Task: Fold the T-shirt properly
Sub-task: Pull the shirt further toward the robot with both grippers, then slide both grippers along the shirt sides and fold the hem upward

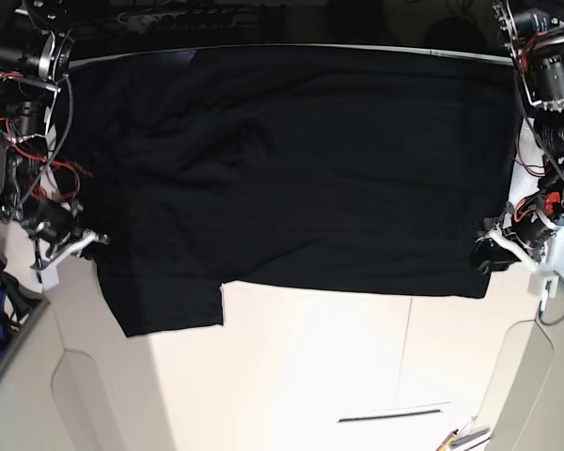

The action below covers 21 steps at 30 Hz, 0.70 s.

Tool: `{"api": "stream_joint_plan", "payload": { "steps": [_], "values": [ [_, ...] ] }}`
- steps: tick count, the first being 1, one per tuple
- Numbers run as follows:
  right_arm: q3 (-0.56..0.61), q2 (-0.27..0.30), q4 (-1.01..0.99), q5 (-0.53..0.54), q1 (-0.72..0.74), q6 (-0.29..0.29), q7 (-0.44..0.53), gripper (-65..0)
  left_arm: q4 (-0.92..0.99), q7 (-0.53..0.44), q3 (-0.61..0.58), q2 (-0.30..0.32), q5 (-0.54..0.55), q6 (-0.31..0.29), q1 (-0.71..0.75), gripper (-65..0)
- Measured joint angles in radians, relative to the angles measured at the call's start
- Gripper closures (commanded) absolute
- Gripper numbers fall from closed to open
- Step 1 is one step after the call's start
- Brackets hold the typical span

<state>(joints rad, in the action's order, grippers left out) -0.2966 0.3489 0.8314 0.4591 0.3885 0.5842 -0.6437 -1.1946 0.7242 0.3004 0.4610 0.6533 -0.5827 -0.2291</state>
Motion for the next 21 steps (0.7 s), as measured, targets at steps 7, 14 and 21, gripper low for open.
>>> {"api": "stream_joint_plan", "payload": {
  "steps": [7, 14, 21],
  "values": [
    [0.000, 0.000, 0.000, -0.001, 0.000, -0.004, 0.001, 0.0, 0.353, -0.114, -0.111, 0.024, -0.124, 0.016, -0.239, -32.1],
    [0.000, 0.000, 0.000, -0.002, 0.000, -0.003, 0.004, 0.0, 0.602, -0.300, -0.214, 0.024, -0.252, 0.080, -0.329, -32.1],
    [0.000, 0.000, 0.000, 0.031, -0.002, -0.004, 0.000, 0.0, 0.628, -0.303, -0.230, -0.004, -0.240, 0.073, -0.345, -32.0]
  ]
}}
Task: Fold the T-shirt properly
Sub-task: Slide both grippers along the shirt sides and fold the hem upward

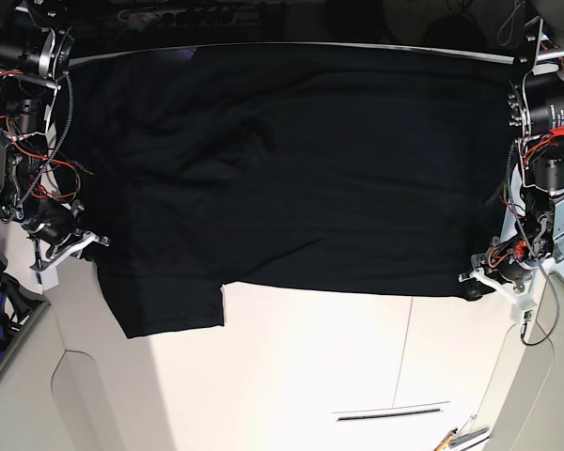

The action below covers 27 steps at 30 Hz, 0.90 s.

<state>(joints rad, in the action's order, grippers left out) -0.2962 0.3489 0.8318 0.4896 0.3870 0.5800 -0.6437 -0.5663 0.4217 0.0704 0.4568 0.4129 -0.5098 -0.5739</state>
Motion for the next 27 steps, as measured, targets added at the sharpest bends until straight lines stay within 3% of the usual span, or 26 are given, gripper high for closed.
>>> {"api": "stream_joint_plan", "payload": {
  "steps": [2, 6, 11, 15, 17, 27],
  "values": [
    [0.000, 0.000, 0.000, 0.000, -0.001, 0.000, 0.000, 0.0, 0.000, 0.000, 0.000, -0.012, 0.008, 0.000, -0.002, -29.7],
    [0.000, 0.000, 0.000, 0.013, -0.002, 0.000, -0.001, 0.0, 0.000, -0.009, 0.000, -0.019, 0.014, 0.000, 0.000, 0.0],
    [0.000, 0.000, 0.032, 0.058, -0.008, -0.008, -0.052, 0.0, -0.029, 0.010, 0.000, -0.002, 0.034, -0.007, 0.012, 0.0],
    [0.000, 0.000, 0.159, 0.054, -0.014, -0.011, -0.160, 0.0, -0.147, 0.074, 0.000, 0.058, 0.174, -0.073, 0.066, 0.0],
    [0.000, 0.000, 0.247, 0.061, -0.026, -0.009, -0.181, 0.0, -0.236, 0.130, 0.013, 0.082, 0.229, -0.076, 0.105, 0.0],
    [0.002, 0.000, 0.614, 0.093, -0.245, -0.005, -0.344, 0.0, -0.617, 0.450, 0.354, 0.087, 0.472, -0.131, 0.394, 0.0]
  ]
}}
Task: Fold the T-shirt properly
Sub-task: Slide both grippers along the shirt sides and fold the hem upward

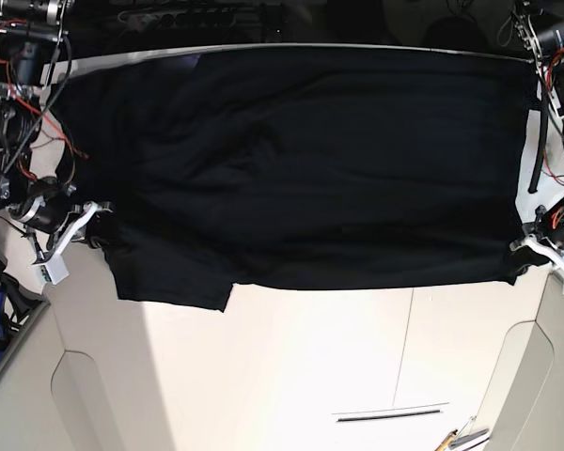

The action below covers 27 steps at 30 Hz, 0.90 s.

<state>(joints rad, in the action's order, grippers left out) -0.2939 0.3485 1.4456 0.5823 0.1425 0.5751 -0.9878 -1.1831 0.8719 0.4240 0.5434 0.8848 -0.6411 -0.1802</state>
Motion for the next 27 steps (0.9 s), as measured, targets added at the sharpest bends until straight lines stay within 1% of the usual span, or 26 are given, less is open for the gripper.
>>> {"api": "stream_joint_plan", "payload": {
  "steps": [3, 7, 10, 13, 17, 19, 21, 22, 23, 24, 25, 26, 27],
  "values": [
    [-0.007, 0.000, 0.069, 0.005, -0.070, 0.002, -0.022, 0.0, -0.055, 0.044, 0.079, 0.000, 0.055, -0.001, 0.085, 0.0],
    [-0.053, 0.000, 0.149, 0.005, -0.148, -0.005, -0.068, 0.0, -0.093, 0.092, 0.133, -0.003, 0.082, 0.000, 0.190, 0.0],
    [-0.088, 0.000, 0.181, 0.009, -0.186, -0.005, -0.081, 0.0, -0.097, 0.124, 0.140, -0.003, 0.109, 0.000, 0.241, 0.0],
    [-0.113, 0.000, 0.184, 0.015, -0.224, -0.005, -0.085, 0.0, -0.097, 0.126, 0.140, -0.003, 0.128, 0.000, 0.284, 0.0],
    [-0.125, 0.000, 0.183, 0.012, -0.252, -0.006, -0.091, 0.0, -0.097, 0.139, 0.140, -0.003, 0.130, 0.000, 0.307, 0.0],
    [-0.125, 0.000, 0.183, 0.012, -0.252, -0.006, -0.090, 0.0, -0.097, 0.162, 0.140, -0.003, 0.130, -0.001, 0.307, 0.0],
    [-0.125, 0.000, 0.183, 0.012, -0.248, -0.006, -0.090, 0.0, -0.098, 0.211, 0.140, -0.003, 0.176, -0.031, 0.307, 0.0],
    [-0.125, 0.000, 0.183, 0.012, -0.248, -0.006, -0.090, -0.3, -0.098, 0.245, 0.140, -0.003, 0.206, -0.041, 0.307, -8.4],
    [-0.125, 0.000, 0.183, 0.013, -0.248, -0.007, -0.090, -8.1, -0.098, 0.272, 0.140, -0.003, 0.231, -0.041, 0.307, -17.8],
    [-0.125, 0.000, 0.186, 0.013, -0.248, -0.011, -0.091, -15.5, -0.098, 0.287, 0.140, -0.003, 0.254, -0.042, 0.307, -24.5],
    [-0.125, 0.000, 0.192, 0.010, -0.248, -0.014, -0.088, -21.6, -0.098, 0.295, 0.140, -0.003, 0.273, -0.042, 0.307, -27.2],
    [-0.126, 0.000, 0.204, 0.006, -0.248, -0.014, -0.082, -25.4, -0.098, 0.295, 0.140, -0.003, 0.283, -0.042, 0.307, -27.2],
    [-0.126, 0.000, 0.222, 0.006, -0.248, -0.014, -0.078, -26.6, -0.098, 0.295, 0.140, -0.003, 0.286, -0.042, 0.307, -27.2]
  ]
}}
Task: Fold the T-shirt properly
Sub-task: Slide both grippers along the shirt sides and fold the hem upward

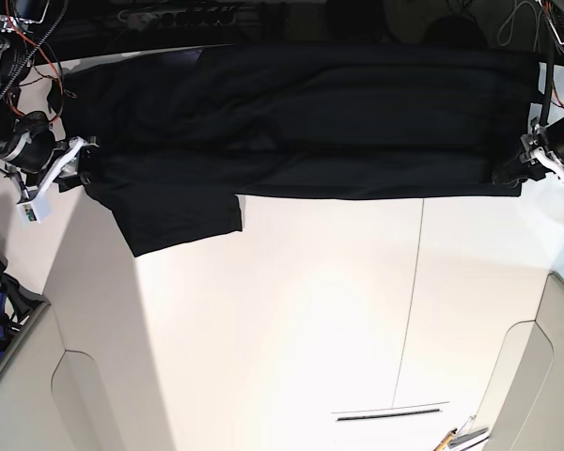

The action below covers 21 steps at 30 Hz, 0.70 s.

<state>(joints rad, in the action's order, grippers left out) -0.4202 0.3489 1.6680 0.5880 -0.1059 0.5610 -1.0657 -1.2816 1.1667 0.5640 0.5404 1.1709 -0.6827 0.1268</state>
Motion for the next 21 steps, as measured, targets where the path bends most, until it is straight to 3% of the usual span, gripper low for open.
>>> {"api": "stream_joint_plan", "payload": {
  "steps": [5, 9, 13, 21],
  "values": [
    [-0.006, 0.000, 0.106, -0.034, 0.013, -0.001, 0.074, -26.5, 0.000, 0.000, 0.000, 0.001, 0.016, 0.000, 0.000, -27.2],
    [-0.005, 0.000, 0.064, -0.096, 0.087, 0.007, 0.169, -26.7, 0.000, 0.000, 0.000, 0.000, 0.016, 0.000, 0.000, -27.2],
    [0.014, 0.000, -0.110, -0.124, 0.203, 0.005, 0.209, -29.7, 0.000, 0.000, 0.000, 0.000, 0.018, 0.000, 0.000, -27.2],
    [0.135, 0.000, -0.536, -0.122, 0.423, 0.000, 0.224, -29.8, 0.000, 0.000, 0.000, 0.000, 0.024, 0.000, 0.000, -27.2]
  ]
}}
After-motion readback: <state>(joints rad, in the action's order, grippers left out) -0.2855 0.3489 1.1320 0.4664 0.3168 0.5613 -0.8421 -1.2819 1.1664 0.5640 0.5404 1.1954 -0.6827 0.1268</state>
